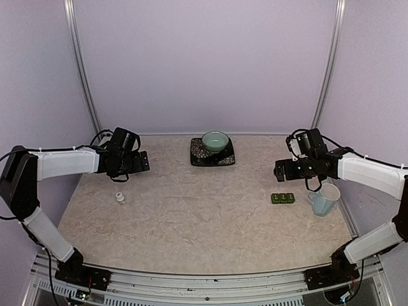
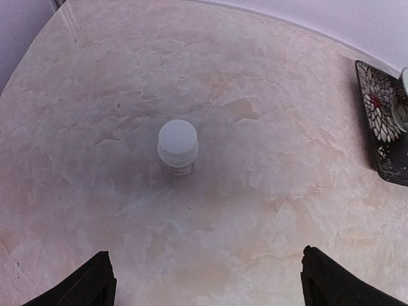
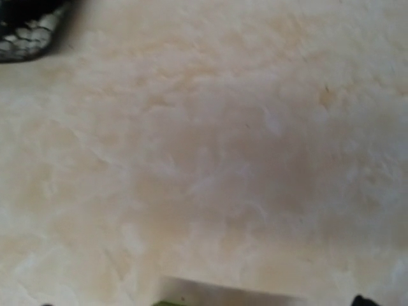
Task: Sort the pills into containers
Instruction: Position the pill container at the center of the board.
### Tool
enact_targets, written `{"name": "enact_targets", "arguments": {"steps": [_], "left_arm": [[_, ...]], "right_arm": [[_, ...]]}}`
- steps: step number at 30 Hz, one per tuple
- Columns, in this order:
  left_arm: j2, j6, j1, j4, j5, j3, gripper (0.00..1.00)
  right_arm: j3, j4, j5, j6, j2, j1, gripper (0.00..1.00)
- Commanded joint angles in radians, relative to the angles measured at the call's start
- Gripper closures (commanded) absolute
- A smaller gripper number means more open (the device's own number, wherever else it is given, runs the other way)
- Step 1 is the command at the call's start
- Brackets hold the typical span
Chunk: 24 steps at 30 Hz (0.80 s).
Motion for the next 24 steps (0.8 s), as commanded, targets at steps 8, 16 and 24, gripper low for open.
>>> {"name": "enact_targets", "arguments": {"steps": [8,16,24], "left_arm": [[-0.086,-0.009,-0.133,0.025,-0.048,-0.006,0.01],[-0.068,-0.005,-0.174,0.051,-0.049,-0.003,0.01],[-0.069,0.002,-0.177,0.058,-0.054,-0.029,0.01]], "right_arm": [[-0.055,-0.043,0.071,0.155,0.103,0.054,0.00],[0.019,-0.151,0.226,0.290,0.244,0.121,0.00],[0.014,-0.122,0.207,0.342,0.254,0.121,0.00]]}}
